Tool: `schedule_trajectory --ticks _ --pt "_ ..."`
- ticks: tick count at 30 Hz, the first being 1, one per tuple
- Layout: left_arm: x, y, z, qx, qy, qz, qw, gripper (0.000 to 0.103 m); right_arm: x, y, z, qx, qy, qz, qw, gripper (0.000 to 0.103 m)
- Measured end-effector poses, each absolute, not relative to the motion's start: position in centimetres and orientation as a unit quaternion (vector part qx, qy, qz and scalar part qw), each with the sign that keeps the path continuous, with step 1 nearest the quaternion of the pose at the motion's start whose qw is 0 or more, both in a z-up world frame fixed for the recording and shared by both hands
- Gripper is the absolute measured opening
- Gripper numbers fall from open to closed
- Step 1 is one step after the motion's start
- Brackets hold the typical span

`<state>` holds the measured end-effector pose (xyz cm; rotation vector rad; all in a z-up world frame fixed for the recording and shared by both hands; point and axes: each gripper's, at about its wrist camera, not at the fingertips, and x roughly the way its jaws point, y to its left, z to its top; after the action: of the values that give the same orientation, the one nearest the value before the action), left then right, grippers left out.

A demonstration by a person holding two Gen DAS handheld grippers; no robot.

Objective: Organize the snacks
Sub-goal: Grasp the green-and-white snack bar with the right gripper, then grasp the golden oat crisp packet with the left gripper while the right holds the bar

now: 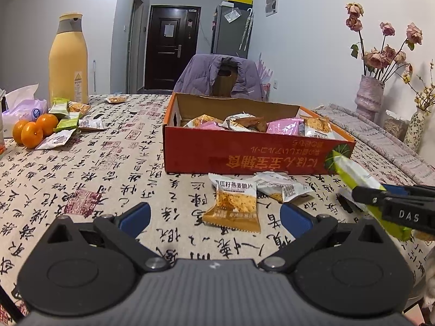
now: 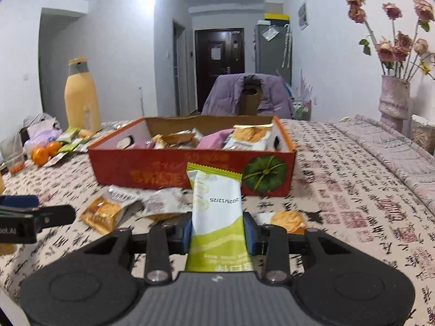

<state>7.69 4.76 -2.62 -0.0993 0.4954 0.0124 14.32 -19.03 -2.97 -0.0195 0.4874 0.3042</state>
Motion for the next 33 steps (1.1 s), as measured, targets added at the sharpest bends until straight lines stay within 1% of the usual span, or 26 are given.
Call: schedule_trajectory --ticks 8,15,26,30,33 --pt "10.9 4.2 -1.9 -0.038 0.271 0.011 0.962 0.103 15.8 -21.0 -3.0 0.002 0.229 0.115 0.967 0.036" --pt "13.6 3.0 -2.8 -0.014 0.299 0.023 0.954 0.103 16.5 -21.7 -3.4 0.007 0.230 0.106 0.967 0.036" --pt "16.1 1.9 -4.0 -0.019 0.329 0.034 0.944 0.103 16.7 -22.4 -3.7 0.015 0.231 0.100 0.968 0.036" --pt "16.5 1.7 -4.4 -0.020 0.331 0.041 0.942 0.096 16.7 -22.5 -3.8 0.018 0.231 0.102 0.967 0.036" --pt "16.6 1.5 -4.5 -0.017 0.334 0.042 0.941 0.086 16.7 -22.4 -3.8 0.017 0.231 0.104 0.967 0.036"
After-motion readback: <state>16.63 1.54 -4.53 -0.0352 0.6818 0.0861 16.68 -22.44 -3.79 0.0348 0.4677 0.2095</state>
